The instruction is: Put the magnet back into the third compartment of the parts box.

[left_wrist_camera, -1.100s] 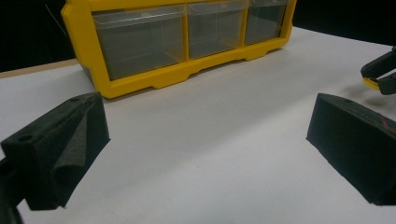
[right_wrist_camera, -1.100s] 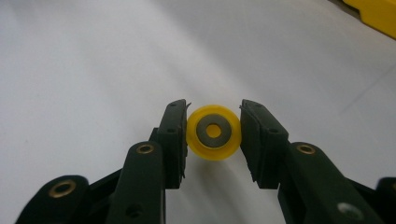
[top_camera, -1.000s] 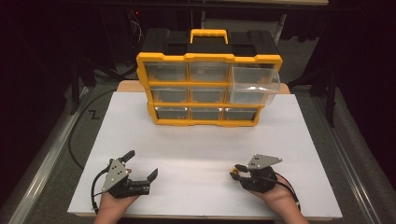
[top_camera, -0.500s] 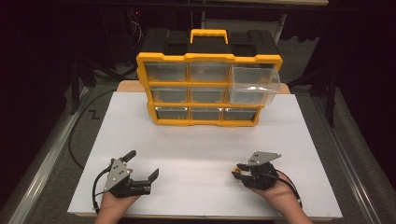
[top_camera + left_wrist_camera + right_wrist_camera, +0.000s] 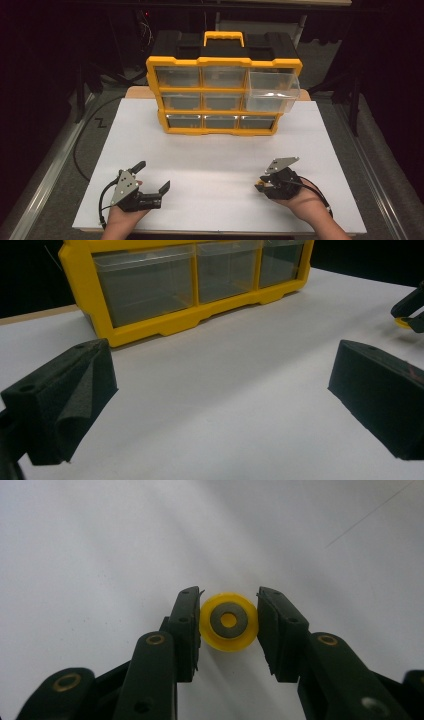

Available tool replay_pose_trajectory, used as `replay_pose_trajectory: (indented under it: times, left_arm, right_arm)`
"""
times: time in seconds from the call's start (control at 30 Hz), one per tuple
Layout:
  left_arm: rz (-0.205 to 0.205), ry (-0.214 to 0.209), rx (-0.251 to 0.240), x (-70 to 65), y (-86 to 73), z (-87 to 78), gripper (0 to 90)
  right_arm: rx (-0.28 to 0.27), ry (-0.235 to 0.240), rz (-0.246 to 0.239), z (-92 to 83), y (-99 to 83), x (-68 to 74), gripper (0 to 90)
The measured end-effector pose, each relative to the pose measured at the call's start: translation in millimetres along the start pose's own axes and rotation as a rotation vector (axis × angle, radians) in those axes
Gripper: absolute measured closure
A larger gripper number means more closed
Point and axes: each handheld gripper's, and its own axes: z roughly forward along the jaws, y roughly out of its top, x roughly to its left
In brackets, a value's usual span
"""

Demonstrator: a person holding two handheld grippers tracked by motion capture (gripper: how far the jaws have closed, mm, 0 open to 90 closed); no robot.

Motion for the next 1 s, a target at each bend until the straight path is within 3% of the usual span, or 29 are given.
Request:
replay_pose_trajectory:
  times: [0.2, 1.0]
  left_arm:
    - [-0.002, 0.002, -0.005, 0.0, -0.2, 1.7, 0.2]
    - [0.028, -0.005, -0.008, -2.9, 0.8, 3.1, 0.2]
  right_arm:
    - [0.047, -0.009, -0.023, -0.8, 5.3, -1.2, 65.0]
    - [0.182, 0.071, -0.028, -4.1, 11.2, -16.9, 65.0]
